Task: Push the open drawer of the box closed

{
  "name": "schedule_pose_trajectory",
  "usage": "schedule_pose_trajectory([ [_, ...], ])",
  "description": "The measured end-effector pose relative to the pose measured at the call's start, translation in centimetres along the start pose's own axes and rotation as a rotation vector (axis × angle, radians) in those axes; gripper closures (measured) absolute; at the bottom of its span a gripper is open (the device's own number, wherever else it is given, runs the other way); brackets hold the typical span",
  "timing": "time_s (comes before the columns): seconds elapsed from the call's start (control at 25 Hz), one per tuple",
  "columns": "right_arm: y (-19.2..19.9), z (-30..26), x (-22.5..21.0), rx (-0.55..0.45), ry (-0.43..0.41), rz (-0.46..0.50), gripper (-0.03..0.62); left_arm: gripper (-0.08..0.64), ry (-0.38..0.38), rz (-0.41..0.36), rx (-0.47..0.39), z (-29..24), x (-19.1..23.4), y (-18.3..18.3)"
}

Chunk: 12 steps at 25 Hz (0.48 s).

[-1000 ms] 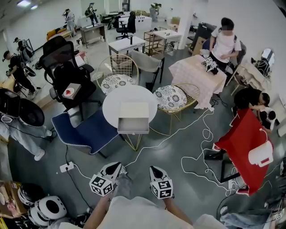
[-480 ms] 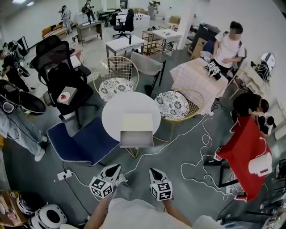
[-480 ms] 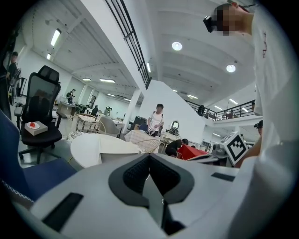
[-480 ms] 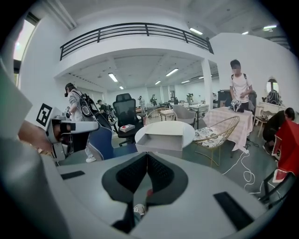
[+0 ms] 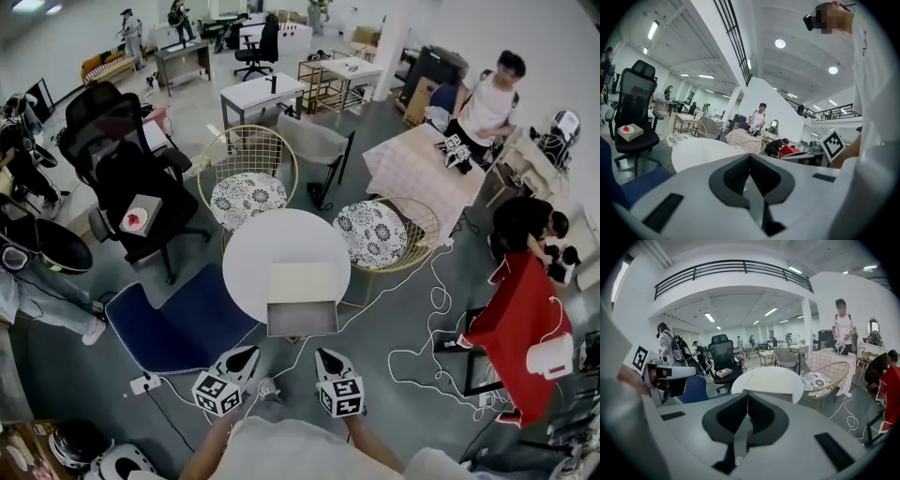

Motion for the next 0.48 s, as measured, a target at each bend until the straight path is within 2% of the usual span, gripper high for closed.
schedule_pose_trajectory([
  [0.24,-3.3,-3.5,0.5,-0.031,0.026,-0.009,0.575,0.548,0.03,-0.018,0.001,-1.3,3.8,-2.3],
  [0.48,-4.3,-4.6,0.1,-0.053,0.065,-0.021,0.575,0.548,0.072,-0.04,0.002,-2.3,5.3,-3.1],
])
Point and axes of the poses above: the fingertips, and each gripper's own axes: z backward along the fingers, x to its left, y out of its underside, the point moved 3 cm from there along z, backward along the fingers, and after that the axes turned 6 degrees about -z, right-handed, at the moved point
